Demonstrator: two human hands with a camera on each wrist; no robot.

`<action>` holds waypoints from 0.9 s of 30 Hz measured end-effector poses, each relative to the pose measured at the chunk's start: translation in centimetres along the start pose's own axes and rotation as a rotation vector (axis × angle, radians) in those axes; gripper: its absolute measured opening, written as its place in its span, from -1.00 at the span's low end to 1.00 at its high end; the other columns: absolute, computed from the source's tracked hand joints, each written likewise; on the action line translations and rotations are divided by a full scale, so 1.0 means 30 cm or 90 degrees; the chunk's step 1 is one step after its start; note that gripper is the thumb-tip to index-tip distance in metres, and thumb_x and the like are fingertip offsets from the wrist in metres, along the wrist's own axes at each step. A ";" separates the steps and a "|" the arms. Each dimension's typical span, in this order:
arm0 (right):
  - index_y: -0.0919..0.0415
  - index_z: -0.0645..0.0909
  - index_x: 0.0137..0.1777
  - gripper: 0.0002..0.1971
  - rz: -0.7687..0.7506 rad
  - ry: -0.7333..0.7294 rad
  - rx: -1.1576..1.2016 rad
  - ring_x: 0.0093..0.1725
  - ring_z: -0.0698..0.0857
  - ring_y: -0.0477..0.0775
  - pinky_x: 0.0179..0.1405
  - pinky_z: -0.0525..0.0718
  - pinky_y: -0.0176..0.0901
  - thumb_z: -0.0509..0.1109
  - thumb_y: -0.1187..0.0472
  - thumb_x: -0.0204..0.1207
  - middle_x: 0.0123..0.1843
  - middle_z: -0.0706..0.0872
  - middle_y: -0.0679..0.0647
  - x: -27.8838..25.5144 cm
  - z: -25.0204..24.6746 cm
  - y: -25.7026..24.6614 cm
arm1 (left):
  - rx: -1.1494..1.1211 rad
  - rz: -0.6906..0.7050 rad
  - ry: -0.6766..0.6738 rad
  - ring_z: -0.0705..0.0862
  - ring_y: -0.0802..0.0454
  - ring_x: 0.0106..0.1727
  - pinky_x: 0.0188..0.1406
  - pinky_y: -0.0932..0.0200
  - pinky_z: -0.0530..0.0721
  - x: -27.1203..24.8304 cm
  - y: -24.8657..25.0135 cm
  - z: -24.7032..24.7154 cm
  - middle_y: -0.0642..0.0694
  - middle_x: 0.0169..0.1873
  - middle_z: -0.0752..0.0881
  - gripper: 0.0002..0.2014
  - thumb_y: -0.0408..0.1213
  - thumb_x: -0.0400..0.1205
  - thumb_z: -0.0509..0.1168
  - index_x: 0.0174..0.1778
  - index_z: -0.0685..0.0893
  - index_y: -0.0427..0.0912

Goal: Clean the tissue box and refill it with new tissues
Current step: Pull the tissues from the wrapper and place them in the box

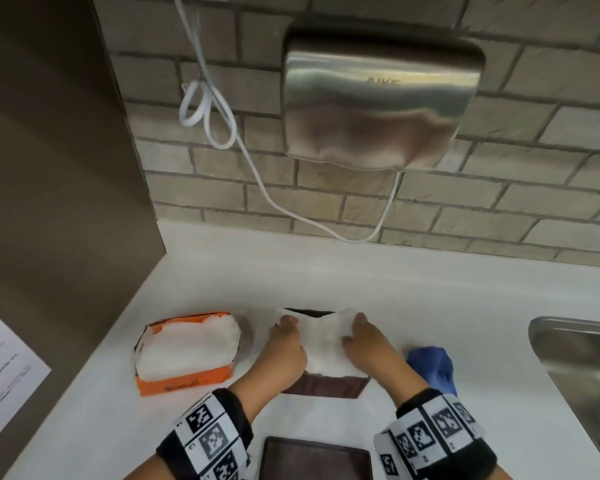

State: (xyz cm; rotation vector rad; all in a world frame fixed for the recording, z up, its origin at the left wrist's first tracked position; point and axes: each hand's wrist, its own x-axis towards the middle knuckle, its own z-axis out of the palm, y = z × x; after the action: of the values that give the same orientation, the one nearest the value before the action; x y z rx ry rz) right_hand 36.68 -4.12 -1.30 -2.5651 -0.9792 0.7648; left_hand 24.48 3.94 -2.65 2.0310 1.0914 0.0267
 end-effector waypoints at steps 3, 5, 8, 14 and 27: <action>0.51 0.09 0.55 -0.50 0.007 0.001 -0.052 0.30 0.62 0.25 -0.05 0.45 -0.21 0.12 0.32 0.69 0.36 0.58 0.33 0.024 0.034 -0.017 | 0.031 -0.004 -0.011 0.51 -0.28 0.44 0.35 0.05 0.51 0.015 0.006 0.019 -0.39 0.47 0.42 -0.51 -0.49 0.69 0.11 0.56 0.22 -0.37; 0.51 0.13 0.53 -0.53 0.011 0.010 -0.070 0.30 0.62 0.26 0.00 0.48 -0.15 0.11 0.34 0.69 0.35 0.58 0.34 0.029 0.051 -0.026 | 0.046 0.001 -0.015 0.51 -0.30 0.43 0.34 0.05 0.51 0.027 0.002 0.037 -0.41 0.46 0.42 -0.53 -0.49 0.69 0.11 0.54 0.23 -0.41; 0.45 0.24 0.47 -0.62 -0.001 0.024 -0.071 0.31 0.60 0.30 0.15 0.53 -0.07 0.08 0.38 0.68 0.34 0.56 0.36 0.019 0.072 -0.032 | 0.080 -0.012 -0.034 0.52 -0.29 0.43 0.34 0.04 0.51 0.039 -0.001 0.052 -0.42 0.46 0.44 -0.53 -0.46 0.71 0.11 0.54 0.21 -0.43; 0.41 0.12 0.58 -0.49 0.056 0.033 -0.148 0.37 0.61 0.18 0.24 0.57 -0.13 0.15 0.37 0.68 0.43 0.55 0.25 0.025 0.115 -0.045 | 0.126 0.005 -0.032 0.54 -0.29 0.42 0.35 0.01 0.53 0.038 -0.001 0.042 -0.40 0.44 0.46 -0.56 -0.39 0.72 0.11 0.52 0.27 -0.42; 0.23 0.42 0.44 -0.63 -0.088 -0.019 -0.248 0.34 0.61 0.14 0.21 0.55 -0.15 0.21 0.31 0.64 0.38 0.60 0.17 -0.006 0.094 -0.018 | 0.161 0.120 0.022 0.59 -0.13 0.35 0.32 0.12 0.55 0.045 -0.037 0.066 -0.23 0.42 0.52 -0.60 -0.23 0.78 0.06 0.54 0.37 -0.25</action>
State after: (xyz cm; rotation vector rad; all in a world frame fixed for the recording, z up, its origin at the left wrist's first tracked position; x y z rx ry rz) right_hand 34.68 -3.62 -3.29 -2.7709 -1.4201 0.6258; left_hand 25.30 3.95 -5.15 2.3639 0.9595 0.0199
